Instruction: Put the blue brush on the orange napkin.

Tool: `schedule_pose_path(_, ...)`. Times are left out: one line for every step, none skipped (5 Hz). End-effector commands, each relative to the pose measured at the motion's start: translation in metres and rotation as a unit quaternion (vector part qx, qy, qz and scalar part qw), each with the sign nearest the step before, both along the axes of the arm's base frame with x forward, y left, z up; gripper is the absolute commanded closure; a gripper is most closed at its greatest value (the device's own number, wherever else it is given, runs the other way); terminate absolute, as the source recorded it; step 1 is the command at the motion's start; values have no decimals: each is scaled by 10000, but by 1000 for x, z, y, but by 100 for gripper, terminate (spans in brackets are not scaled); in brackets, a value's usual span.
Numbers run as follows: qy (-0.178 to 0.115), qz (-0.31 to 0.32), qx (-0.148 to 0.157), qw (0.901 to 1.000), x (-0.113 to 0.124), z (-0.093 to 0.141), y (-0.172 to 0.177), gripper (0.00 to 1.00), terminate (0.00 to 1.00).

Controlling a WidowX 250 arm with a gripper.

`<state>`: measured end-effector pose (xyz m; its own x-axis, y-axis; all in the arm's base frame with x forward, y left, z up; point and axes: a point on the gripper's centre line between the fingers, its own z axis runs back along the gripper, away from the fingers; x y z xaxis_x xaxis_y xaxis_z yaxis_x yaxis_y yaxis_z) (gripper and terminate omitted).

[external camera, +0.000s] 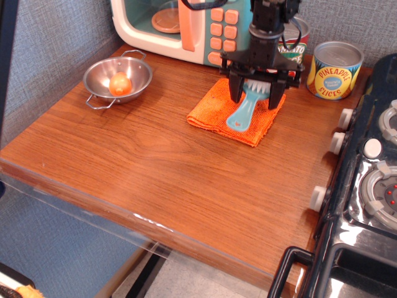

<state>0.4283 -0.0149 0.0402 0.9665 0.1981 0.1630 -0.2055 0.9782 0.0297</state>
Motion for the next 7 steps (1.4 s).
schedule_pose_path(-310,211,36,9993,5,29,28,100,0)
schedule_pose_path(-179,200,-27,9996,4,25,30,0,0)
schedule_pose_path(-182,184,-130,9996,5,26,31,0,0)
schedule_pose_path(-363,-7,-229,9991,-2,46,29,0,0)
schedule_pose_path(-500,-370,-274,9977,-19,72,28,0,0)
schedule_pose_path(-282,-909,-88,9954,-38,81,32,0,0)
schedule_pose_path(-27,-1263,-3,9920,-58,70,39,0,0)
